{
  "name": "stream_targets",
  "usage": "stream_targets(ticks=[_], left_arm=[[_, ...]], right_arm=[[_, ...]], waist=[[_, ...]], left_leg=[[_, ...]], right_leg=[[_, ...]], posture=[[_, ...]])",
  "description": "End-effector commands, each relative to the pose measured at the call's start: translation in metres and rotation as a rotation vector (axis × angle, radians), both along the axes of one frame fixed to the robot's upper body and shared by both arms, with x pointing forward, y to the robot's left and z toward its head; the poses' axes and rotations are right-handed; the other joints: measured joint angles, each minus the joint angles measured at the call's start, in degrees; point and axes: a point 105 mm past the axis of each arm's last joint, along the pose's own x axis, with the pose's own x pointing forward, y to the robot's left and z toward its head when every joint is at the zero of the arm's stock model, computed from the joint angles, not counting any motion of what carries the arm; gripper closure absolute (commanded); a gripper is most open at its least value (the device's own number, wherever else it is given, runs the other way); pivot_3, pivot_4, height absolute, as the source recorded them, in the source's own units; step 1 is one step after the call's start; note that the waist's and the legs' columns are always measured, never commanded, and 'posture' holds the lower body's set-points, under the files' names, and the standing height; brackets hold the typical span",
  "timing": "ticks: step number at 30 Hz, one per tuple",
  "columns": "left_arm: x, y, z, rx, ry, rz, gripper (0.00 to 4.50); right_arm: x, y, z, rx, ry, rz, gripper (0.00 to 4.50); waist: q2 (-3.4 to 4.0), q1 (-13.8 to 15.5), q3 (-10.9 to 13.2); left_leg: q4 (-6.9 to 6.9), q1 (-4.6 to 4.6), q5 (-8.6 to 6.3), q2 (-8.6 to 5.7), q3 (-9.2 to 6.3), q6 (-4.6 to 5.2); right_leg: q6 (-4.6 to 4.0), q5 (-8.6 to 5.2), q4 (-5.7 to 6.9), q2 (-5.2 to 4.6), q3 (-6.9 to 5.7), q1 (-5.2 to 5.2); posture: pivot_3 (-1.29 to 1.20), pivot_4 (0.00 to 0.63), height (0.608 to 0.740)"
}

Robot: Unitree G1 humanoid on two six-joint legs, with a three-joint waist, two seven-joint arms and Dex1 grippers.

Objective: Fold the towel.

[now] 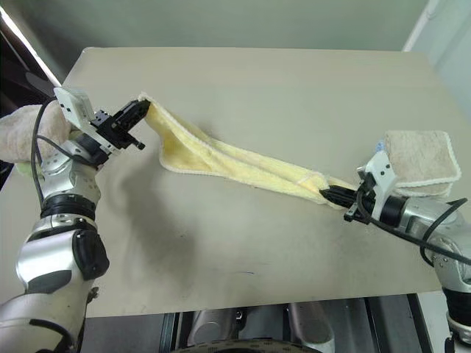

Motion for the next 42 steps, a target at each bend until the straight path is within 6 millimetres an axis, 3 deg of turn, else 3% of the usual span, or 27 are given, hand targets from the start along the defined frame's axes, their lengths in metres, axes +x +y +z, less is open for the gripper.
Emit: stream_targets(ticks=[1,2,5,13,20,27,38,42], left_arm=[[-0.010,-0.004,-0.001,0.040,-0.004,-0.067,4.46],[-0.012,-0.005,-0.003,0.044,0.001,-0.074,4.46],[-0.014,-0.008,-0.006,0.057,0.015,-0.088,4.50],[-0.016,-0.015,-0.012,0.088,0.028,-0.113,4.50],[-0.016,-0.022,-0.015,0.090,0.028,-0.130,4.50],[-0.018,-0.025,-0.019,0.090,0.028,-0.133,4.50],[-0.017,-0.025,-0.018,0.096,0.020,-0.121,4.50],[-0.017,-0.026,-0.020,0.120,0.021,-0.126,4.50]], right_arm=[[0.000,0.006,-0.005,0.012,-0.012,-0.021,4.50],[0.000,0.008,-0.005,0.022,-0.016,-0.025,4.50],[0.003,0.008,-0.004,0.032,-0.022,-0.035,3.75],[0.003,0.003,0.001,-0.028,-0.017,-0.003,1.05],[0.010,-0.005,0.003,-0.144,0.091,0.055,1.05],[-0.002,0.014,0.014,-0.152,0.115,0.172,1.05],[-0.006,0.030,0.005,-0.206,0.130,0.175,1.05],[0.003,0.027,-0.001,-0.231,0.122,0.123,1.05]], waist=[[0.00,0.0,0.0],[0.00,0.0,0.0],[0.00,0.0,0.0],[-0.01,0.1,0.0],[-0.02,0.1,0.0],[-0.01,0.2,0.0],[-0.01,0.2,0.0],[-0.01,0.2,0.0]], left_leg=[[0.00,0.00,0.00,0.00,0.01,0.01],[0.01,-0.01,0.00,0.00,0.01,0.01],[0.05,-0.02,0.06,0.00,-0.01,0.08],[0.09,0.01,0.11,0.00,-0.05,0.14],[0.06,-0.01,0.11,0.00,-0.06,0.14],[-0.02,-0.15,0.11,0.00,-0.01,0.15],[0.00,-0.14,0.11,0.00,-0.02,0.15],[0.00,-0.14,0.11,0.00,-0.02,0.15]], right_leg=[[0.01,0.02,-0.01,0.00,0.01,-0.01],[0.04,0.05,-0.01,0.00,0.02,-0.02],[0.02,0.11,-0.02,0.00,0.02,-0.01],[-0.73,0.25,-0.16,0.00,0.02,0.12],[-0.64,0.29,-0.37,0.01,0.01,0.18],[-0.43,0.48,-0.42,-0.01,0.03,0.02],[-0.53,0.41,-0.42,-0.01,0.02,0.03],[-0.50,0.43,-0.42,-0.01,0.02,0.03]], posture=[[0.00,0.150,0.703],[0.00,0.150,0.703],[0.00,0.150,0.703],[0.00,0.150,0.703],[0.00,0.150,0.703],[0.00,0.150,0.703],[0.00,0.150,0.703],[0.00,0.150,0.703]])
